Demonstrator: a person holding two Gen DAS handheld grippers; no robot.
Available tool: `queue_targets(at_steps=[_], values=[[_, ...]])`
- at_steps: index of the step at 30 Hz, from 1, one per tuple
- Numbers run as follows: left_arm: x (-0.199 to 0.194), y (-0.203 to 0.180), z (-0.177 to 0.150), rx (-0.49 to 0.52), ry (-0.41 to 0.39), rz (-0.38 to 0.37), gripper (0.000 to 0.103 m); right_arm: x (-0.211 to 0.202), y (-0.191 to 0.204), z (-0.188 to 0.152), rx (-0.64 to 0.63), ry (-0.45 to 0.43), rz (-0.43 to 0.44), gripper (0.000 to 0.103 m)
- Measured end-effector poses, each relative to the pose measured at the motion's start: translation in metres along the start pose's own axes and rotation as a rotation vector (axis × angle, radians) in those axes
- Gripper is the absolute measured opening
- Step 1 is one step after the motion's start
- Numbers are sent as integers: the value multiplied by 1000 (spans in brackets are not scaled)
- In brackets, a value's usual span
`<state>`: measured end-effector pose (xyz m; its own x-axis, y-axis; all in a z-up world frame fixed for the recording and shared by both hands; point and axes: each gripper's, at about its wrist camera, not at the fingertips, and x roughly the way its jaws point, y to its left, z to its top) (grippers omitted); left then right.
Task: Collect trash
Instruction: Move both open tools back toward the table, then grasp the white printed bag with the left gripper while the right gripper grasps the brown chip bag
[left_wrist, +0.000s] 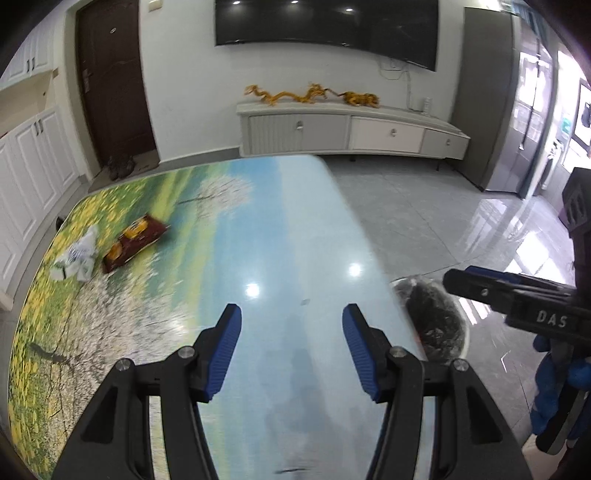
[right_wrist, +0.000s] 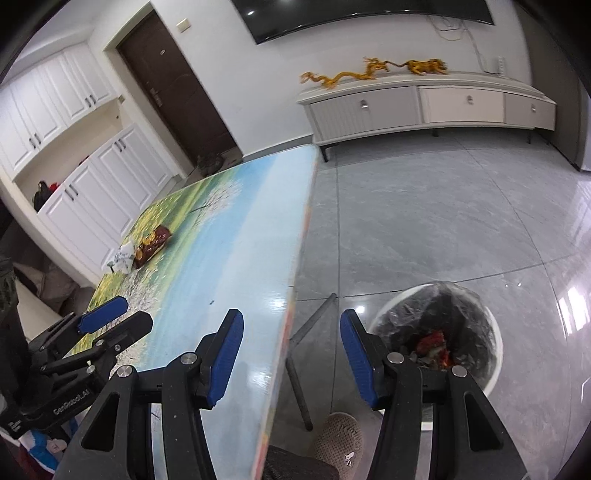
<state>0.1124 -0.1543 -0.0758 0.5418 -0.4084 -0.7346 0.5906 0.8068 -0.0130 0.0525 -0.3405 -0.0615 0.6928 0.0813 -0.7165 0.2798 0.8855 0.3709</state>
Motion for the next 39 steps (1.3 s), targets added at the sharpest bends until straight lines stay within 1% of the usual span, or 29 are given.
queue_targets(at_steps=[4, 6, 8, 11, 13, 15, 16, 17, 19, 22, 24, 29, 33, 36, 39], values=[[6, 60, 1, -69, 12, 65, 55, 33, 34, 10, -74, 52, 36, 52], [5, 98, 7, -114, 1, 110, 55, 48, 52, 16, -116, 69, 58, 52], [4, 128, 13, -137, -10, 155, 55, 63, 71, 23, -156, 81, 88, 52], [6, 176, 23, -172, -17, 199, 55, 86, 99, 35, -193, 95, 145, 58], [9, 197, 28, -181, -23, 219, 56, 101, 119, 42, -232, 96, 166, 59], [14, 219, 34, -192, -28, 229, 65, 117, 138, 51, -267, 95, 195, 61], [17, 228, 36, -195, -31, 230, 66, 123, 143, 54, -276, 93, 203, 63], [22, 235, 39, -196, -31, 230, 68, 130, 151, 59, -291, 91, 212, 66], [31, 246, 44, -194, -28, 227, 68, 146, 163, 66, -324, 91, 240, 68], [43, 256, 47, -183, -15, 215, 68, 169, 177, 76, -355, 110, 292, 69], [53, 263, 48, -171, -5, 200, 68, 183, 187, 81, -394, 114, 305, 71], [71, 272, 48, -151, 13, 182, 68, 216, 203, 89, -548, 157, 333, 76], [82, 280, 47, -144, 29, 155, 68, 238, 217, 92, -671, 189, 359, 78], [87, 284, 48, -146, 40, 110, 68, 249, 227, 94, -749, 200, 394, 78], [94, 287, 49, -134, 54, 84, 68, 259, 233, 96, -809, 222, 426, 78]])
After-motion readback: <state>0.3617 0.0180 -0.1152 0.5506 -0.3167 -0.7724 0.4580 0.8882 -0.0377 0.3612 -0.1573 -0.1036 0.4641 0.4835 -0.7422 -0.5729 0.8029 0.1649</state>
